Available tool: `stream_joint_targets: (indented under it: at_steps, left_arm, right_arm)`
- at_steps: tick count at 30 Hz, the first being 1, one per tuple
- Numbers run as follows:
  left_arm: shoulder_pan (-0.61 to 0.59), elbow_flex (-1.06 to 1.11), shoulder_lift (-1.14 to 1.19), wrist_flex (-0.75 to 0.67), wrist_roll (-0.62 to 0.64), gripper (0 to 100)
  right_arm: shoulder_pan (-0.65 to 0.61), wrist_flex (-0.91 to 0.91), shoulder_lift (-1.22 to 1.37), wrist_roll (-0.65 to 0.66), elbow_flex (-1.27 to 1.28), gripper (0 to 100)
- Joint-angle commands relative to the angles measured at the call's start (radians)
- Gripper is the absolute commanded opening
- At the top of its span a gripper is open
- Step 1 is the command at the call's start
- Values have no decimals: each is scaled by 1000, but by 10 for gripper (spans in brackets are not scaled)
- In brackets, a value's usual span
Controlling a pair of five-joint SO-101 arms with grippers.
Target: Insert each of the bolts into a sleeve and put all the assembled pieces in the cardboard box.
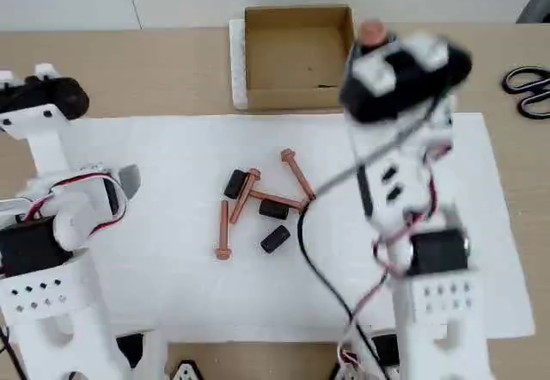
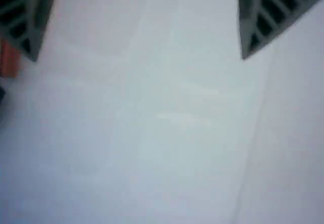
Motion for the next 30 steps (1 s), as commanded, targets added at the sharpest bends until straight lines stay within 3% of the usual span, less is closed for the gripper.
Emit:
stream_joint_targets:
  at_steps: [1,17,30]
  left_arm:
    - [-6,-39,-8,38,-17,245]
    - [-8,35,-9,104,-17,245]
    - [-6,35,-9,118,-18,245]
  right_arm:
    - [12,2,337,5,-307,4]
    - [13,-99,1426,3,-1151,4]
    - [12,-102,1900,3,-1548,8]
